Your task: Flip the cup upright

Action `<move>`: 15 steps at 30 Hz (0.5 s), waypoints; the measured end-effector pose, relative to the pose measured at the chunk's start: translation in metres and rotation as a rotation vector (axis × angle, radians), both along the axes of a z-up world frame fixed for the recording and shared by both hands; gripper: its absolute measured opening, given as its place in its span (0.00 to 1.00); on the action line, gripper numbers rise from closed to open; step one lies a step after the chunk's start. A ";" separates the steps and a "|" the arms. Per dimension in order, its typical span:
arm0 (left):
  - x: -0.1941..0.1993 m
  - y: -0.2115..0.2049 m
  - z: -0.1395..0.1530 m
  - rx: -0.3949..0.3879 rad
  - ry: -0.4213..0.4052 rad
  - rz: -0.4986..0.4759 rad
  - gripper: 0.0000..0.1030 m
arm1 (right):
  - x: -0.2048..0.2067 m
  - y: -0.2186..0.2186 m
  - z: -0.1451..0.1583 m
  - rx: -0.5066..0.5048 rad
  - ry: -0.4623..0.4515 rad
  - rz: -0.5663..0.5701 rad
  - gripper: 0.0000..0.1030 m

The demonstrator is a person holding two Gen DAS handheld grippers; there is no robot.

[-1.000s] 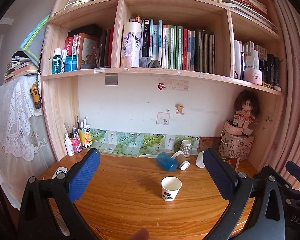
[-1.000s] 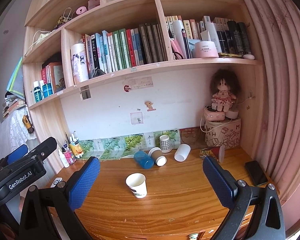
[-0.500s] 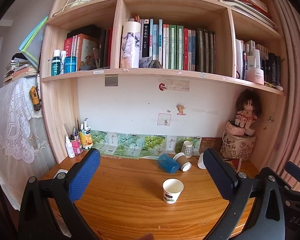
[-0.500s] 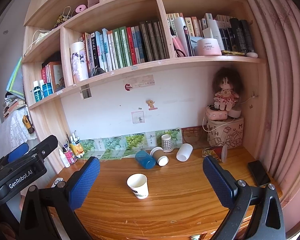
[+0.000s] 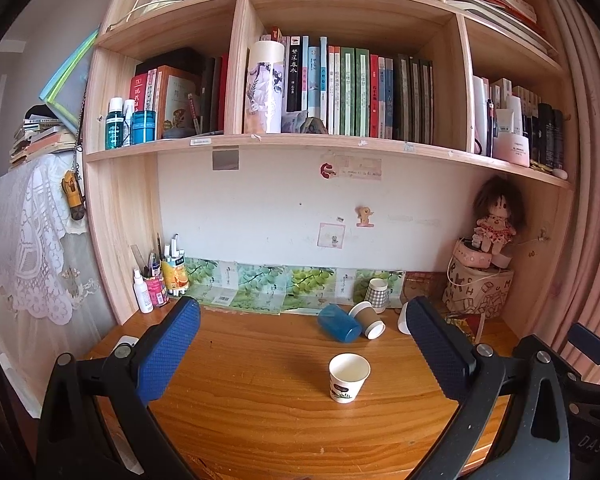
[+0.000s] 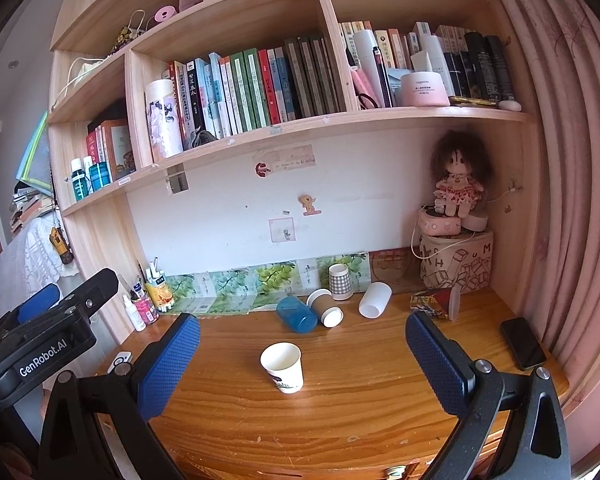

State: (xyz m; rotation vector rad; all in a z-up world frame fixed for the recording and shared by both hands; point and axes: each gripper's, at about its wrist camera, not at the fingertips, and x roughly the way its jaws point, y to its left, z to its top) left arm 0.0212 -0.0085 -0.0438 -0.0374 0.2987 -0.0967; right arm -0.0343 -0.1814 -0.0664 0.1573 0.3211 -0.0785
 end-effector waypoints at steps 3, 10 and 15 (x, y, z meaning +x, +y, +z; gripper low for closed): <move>0.000 0.000 0.000 0.000 -0.001 -0.002 1.00 | -0.002 0.001 0.000 0.000 0.003 0.000 1.00; -0.004 0.001 -0.001 -0.002 0.001 0.003 1.00 | -0.003 0.001 0.000 -0.002 0.002 0.002 1.00; -0.007 0.001 -0.001 -0.001 0.002 0.007 1.00 | -0.004 0.002 -0.001 -0.003 0.003 0.006 1.00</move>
